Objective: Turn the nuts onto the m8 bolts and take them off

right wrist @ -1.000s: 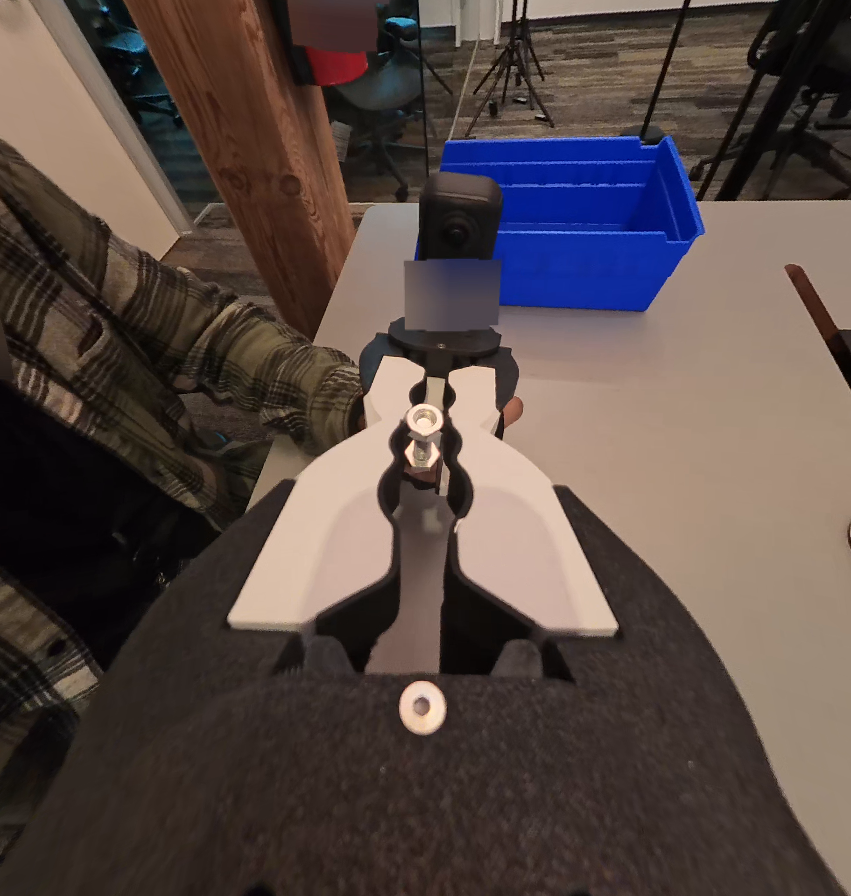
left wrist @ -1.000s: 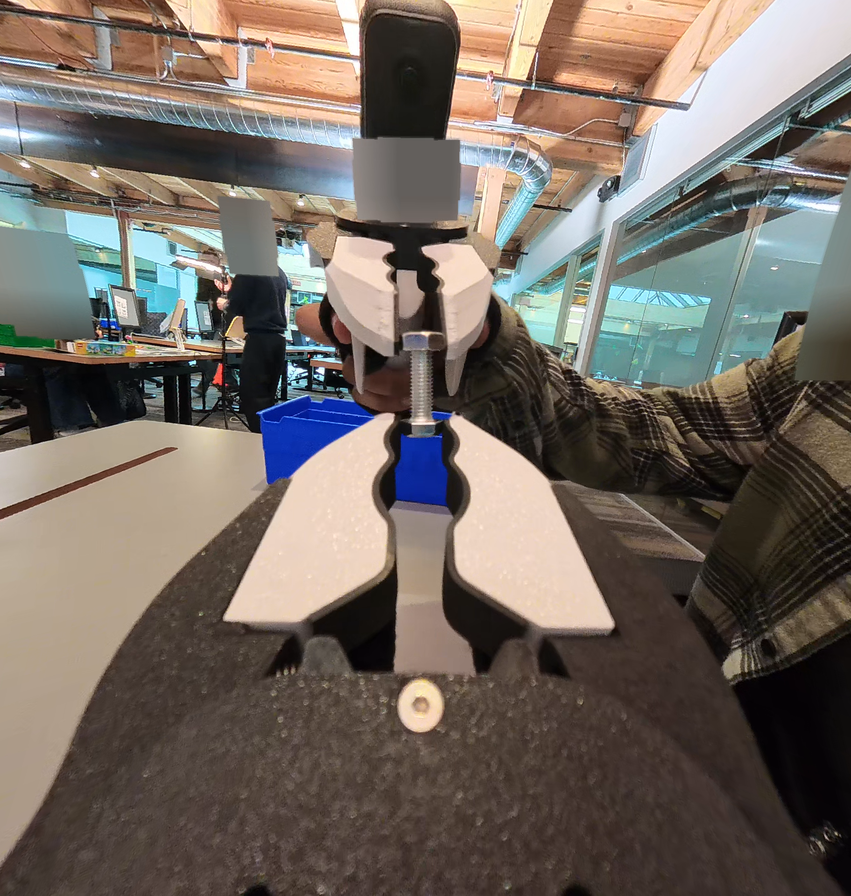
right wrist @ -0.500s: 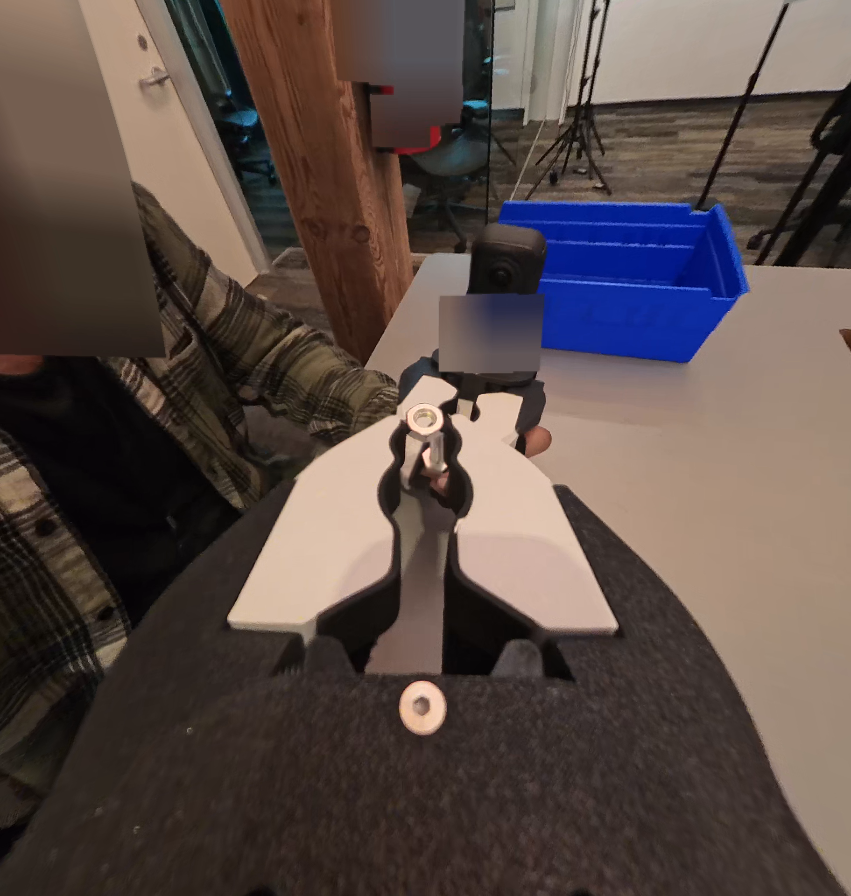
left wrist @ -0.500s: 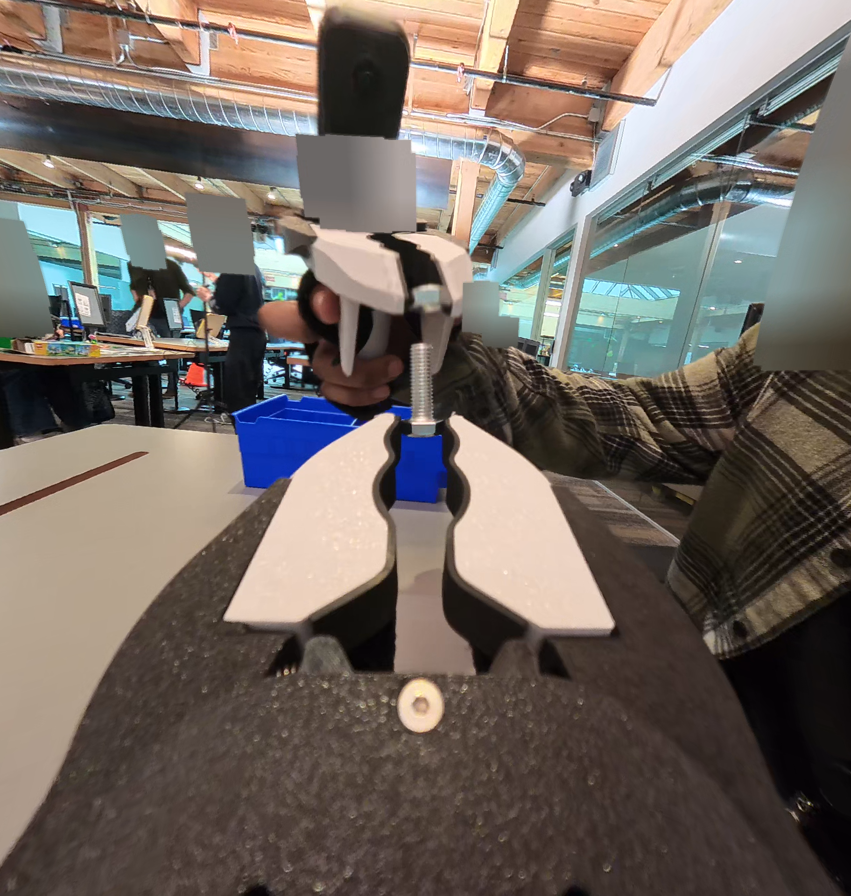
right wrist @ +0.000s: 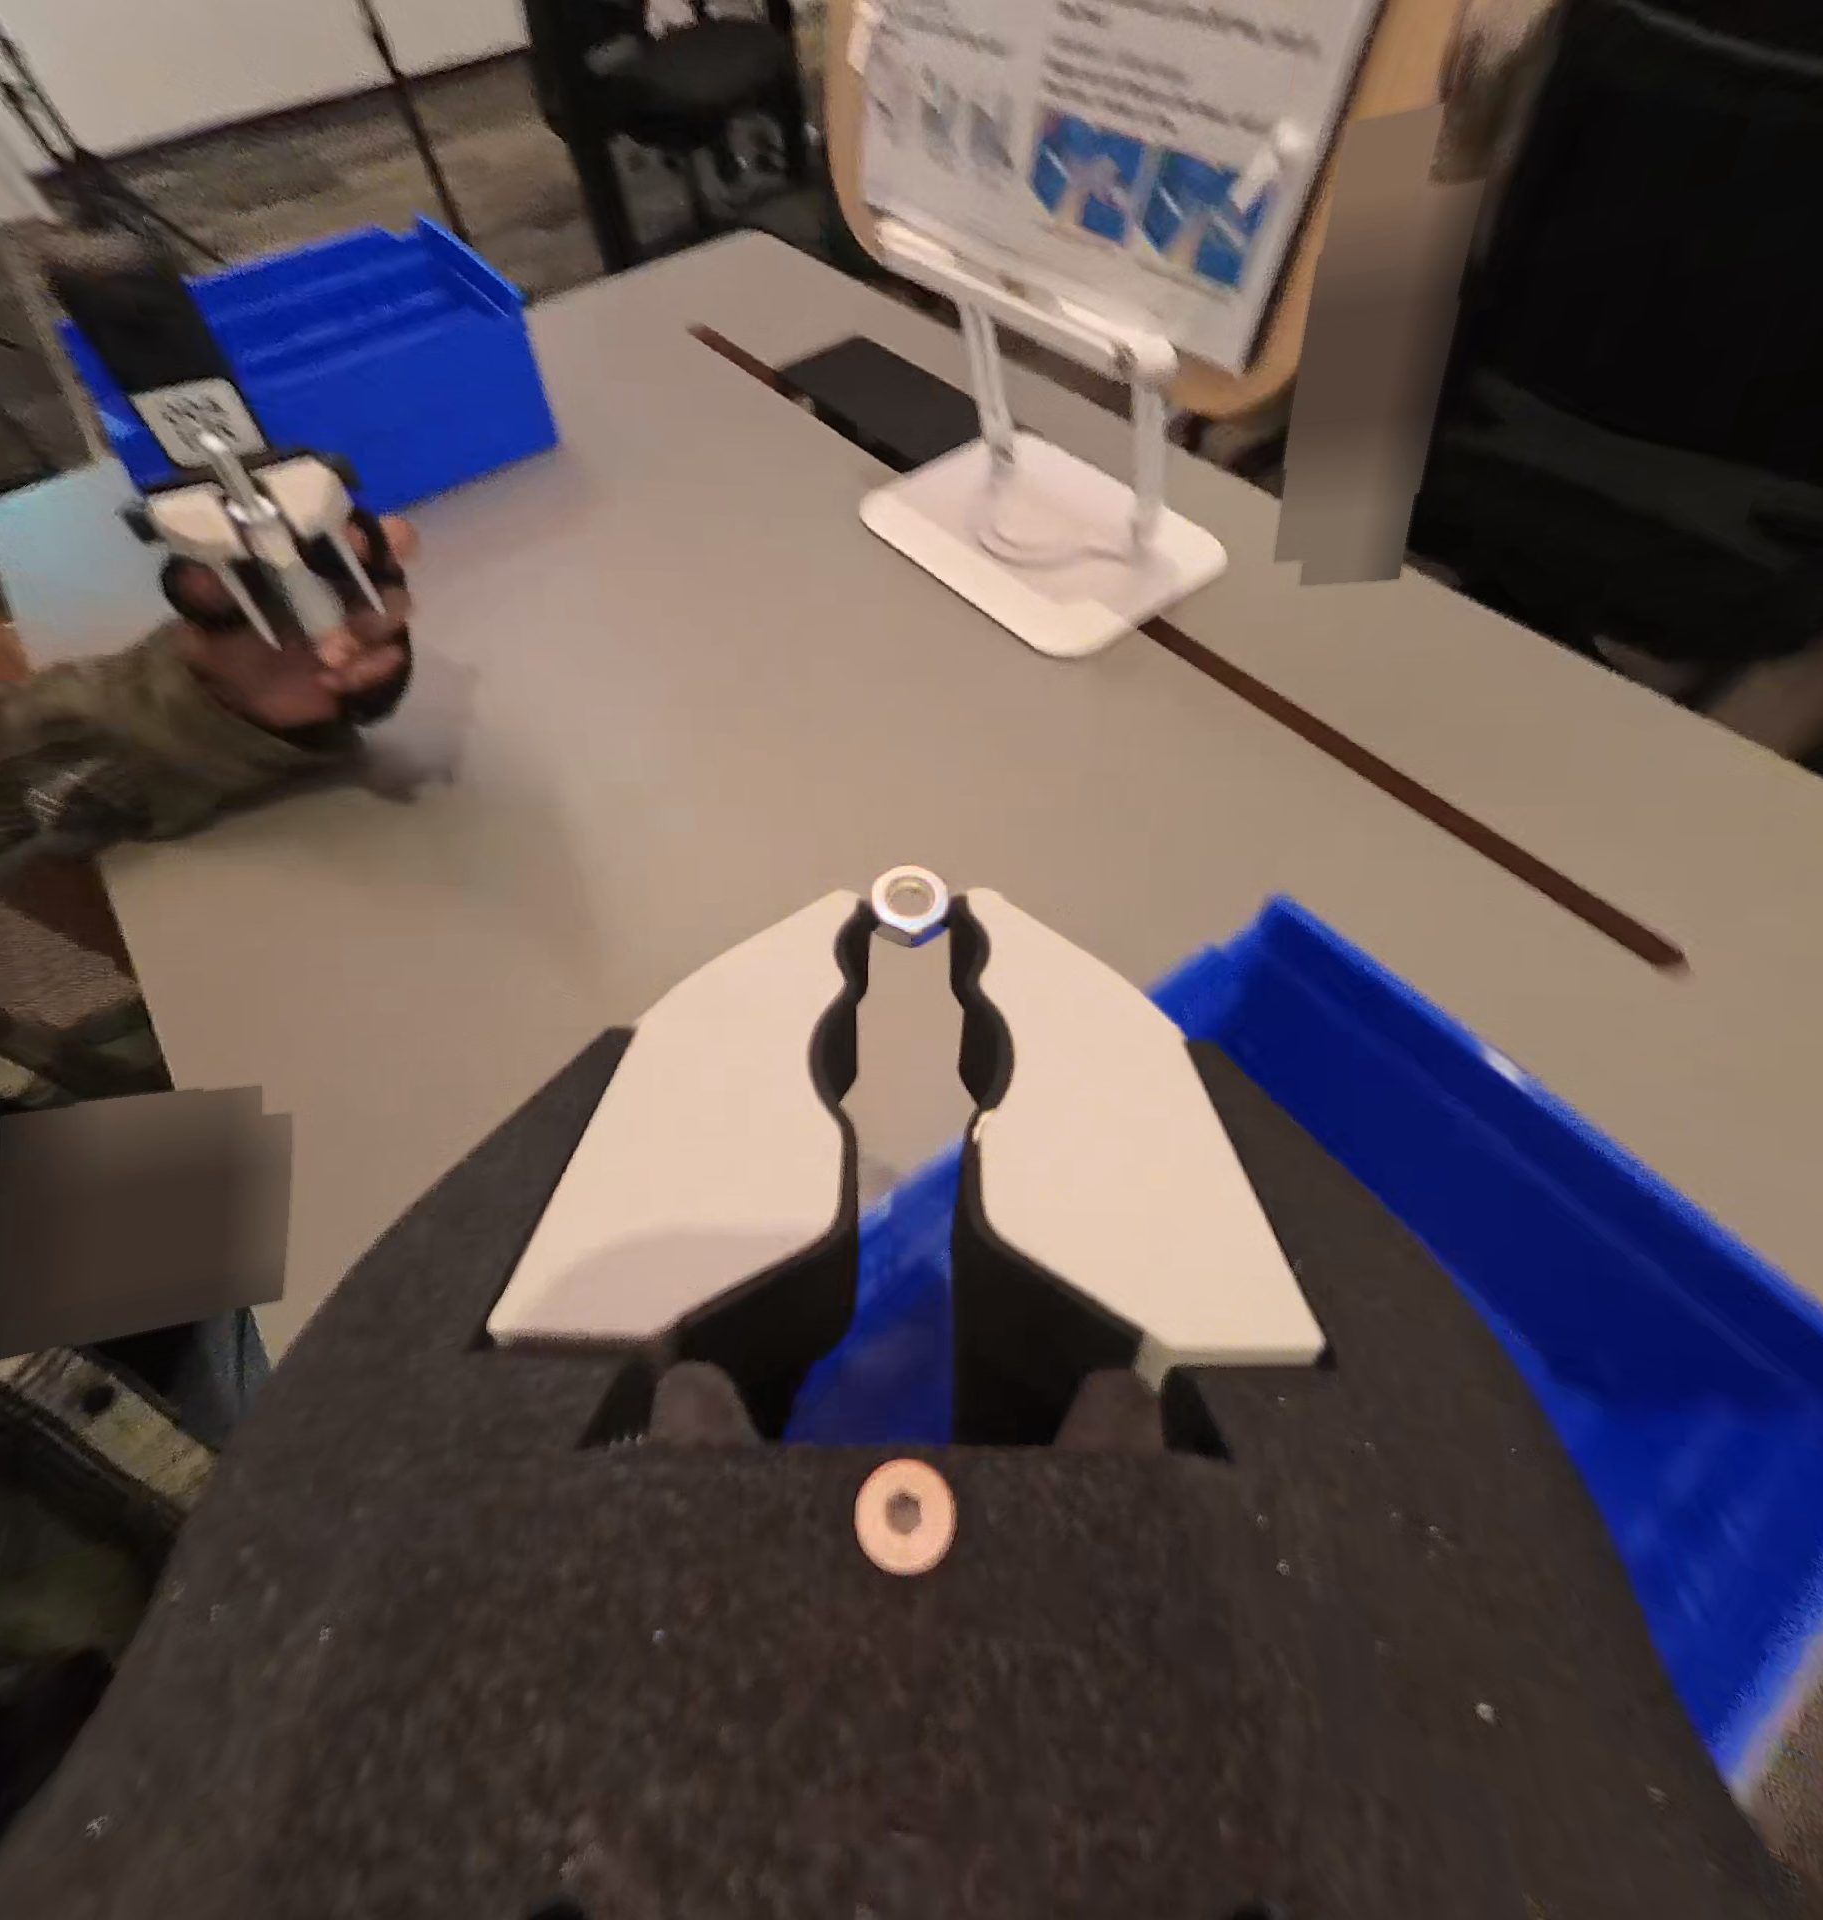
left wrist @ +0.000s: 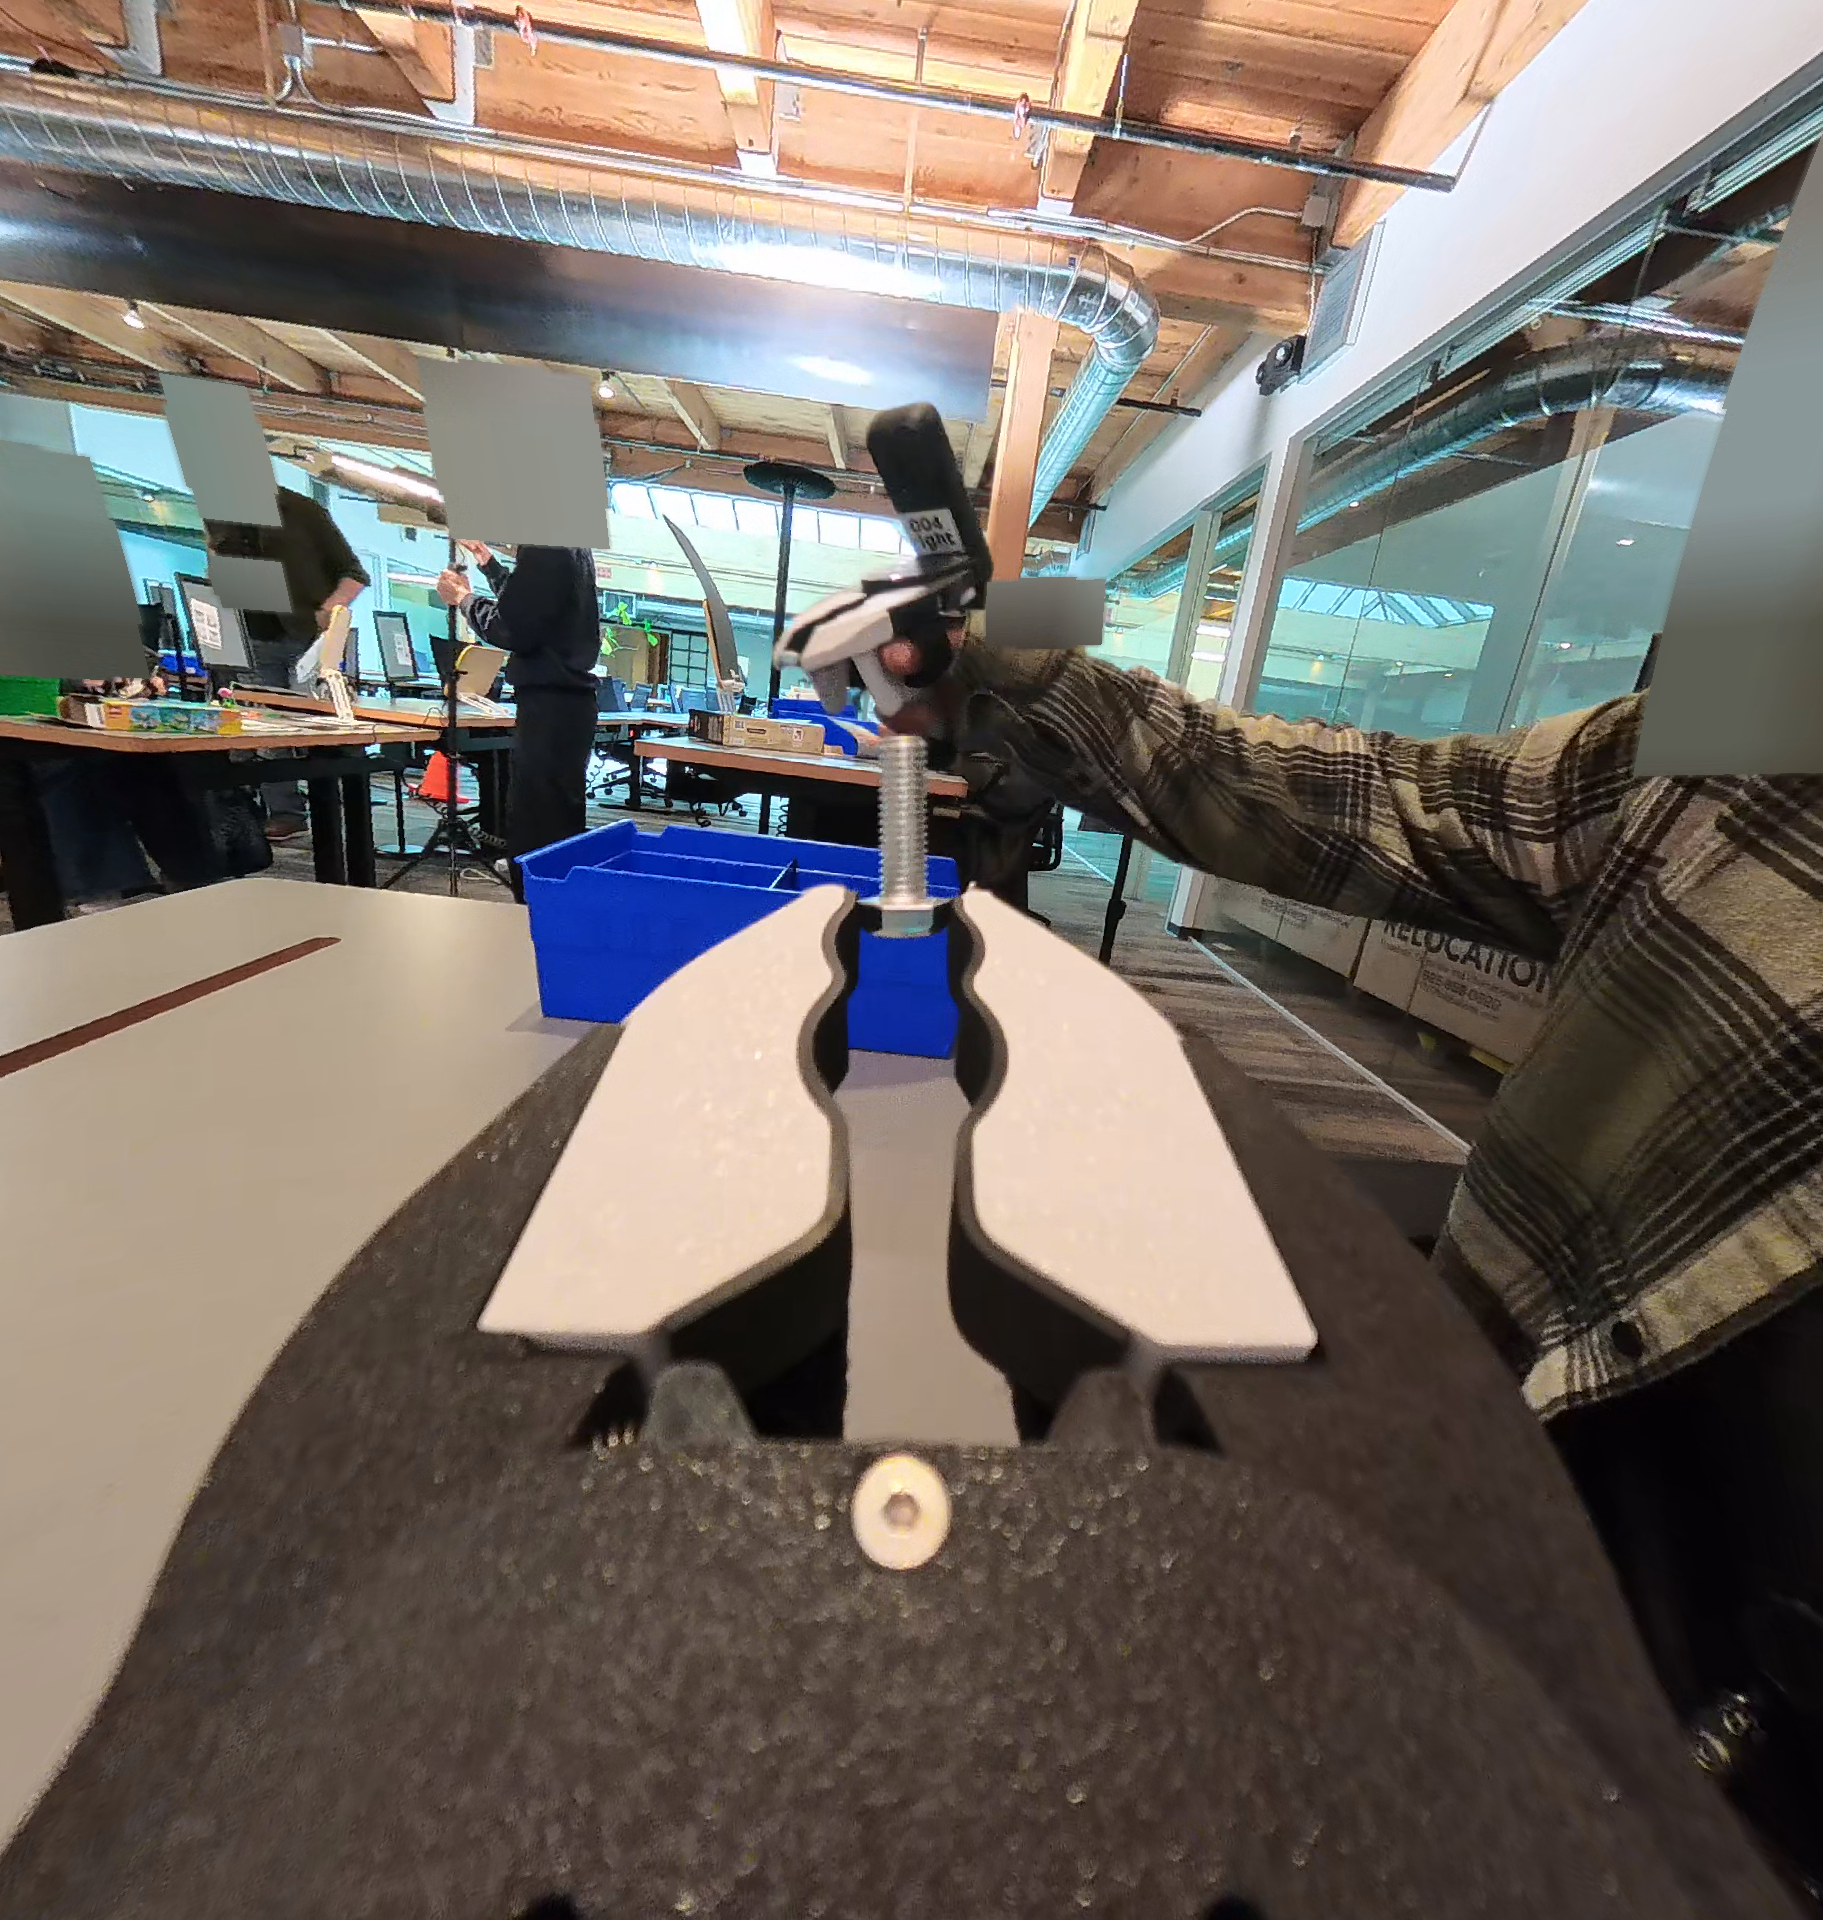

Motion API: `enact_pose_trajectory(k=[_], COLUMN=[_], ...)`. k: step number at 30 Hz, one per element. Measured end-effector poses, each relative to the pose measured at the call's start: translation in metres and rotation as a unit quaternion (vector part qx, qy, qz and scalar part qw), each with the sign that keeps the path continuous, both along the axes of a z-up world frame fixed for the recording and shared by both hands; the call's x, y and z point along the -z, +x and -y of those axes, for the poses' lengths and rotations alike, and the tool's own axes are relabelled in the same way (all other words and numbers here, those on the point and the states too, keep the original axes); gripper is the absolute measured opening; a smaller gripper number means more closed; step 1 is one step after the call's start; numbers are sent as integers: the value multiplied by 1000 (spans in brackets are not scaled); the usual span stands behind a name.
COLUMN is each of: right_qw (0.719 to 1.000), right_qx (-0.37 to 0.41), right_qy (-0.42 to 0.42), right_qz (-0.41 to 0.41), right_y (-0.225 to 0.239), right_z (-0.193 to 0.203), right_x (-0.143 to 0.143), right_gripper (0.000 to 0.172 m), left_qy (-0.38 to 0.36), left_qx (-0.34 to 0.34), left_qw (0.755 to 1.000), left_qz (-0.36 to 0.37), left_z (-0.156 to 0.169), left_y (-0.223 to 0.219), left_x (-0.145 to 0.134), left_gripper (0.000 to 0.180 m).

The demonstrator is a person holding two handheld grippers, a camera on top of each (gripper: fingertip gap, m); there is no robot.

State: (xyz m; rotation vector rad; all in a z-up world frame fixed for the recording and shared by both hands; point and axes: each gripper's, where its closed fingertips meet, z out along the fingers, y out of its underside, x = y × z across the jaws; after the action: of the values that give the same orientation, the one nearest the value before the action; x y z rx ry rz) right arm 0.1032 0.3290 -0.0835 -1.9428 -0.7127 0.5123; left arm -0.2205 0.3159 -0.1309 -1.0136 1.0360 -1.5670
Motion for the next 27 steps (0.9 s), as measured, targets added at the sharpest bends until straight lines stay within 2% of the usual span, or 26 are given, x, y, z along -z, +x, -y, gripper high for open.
enact_pose_trajectory(k=[2,5,11,14,17,20,22,25,27], right_qw=[999,993,973,964,960,959,960,974,986], right_qx=[35,75,104,101,94,102,123,133,86], right_qy=[-23,-78,-177,-207,-224,-216,-190,-92,-17], right_qz=[14,44,103,130,138,155,166,157,142], right_y=[28,57,78,78,76,80,87,69,22], right_z=[14,37,62,64,63,61,58,43,32], right_x=[19,67,160,187,197,188,161,81,28], right_gripper=[14,14,15,15,20,37,46,44,39], left_qy=[0,0,0,3,2,1,1,3,5], left_qx=[-2,-7,-10,-12,-14,-15,-15,-15,-14], left_qw=[1000,1000,1000,1000,1000,1000,999,999,999], left_qz=[-2,-6,-19,-26,-26,-27,-28,-33,-34], left_z=[-1,-3,-4,-4,-4,-5,-6,-6,-6], left_y=[0,1,5,6,6,6,6,7,8], left_x=[1,3,9,11,11,12,12,13,13], left_gripper=[15,15,16,16,16,16,16,16,16])
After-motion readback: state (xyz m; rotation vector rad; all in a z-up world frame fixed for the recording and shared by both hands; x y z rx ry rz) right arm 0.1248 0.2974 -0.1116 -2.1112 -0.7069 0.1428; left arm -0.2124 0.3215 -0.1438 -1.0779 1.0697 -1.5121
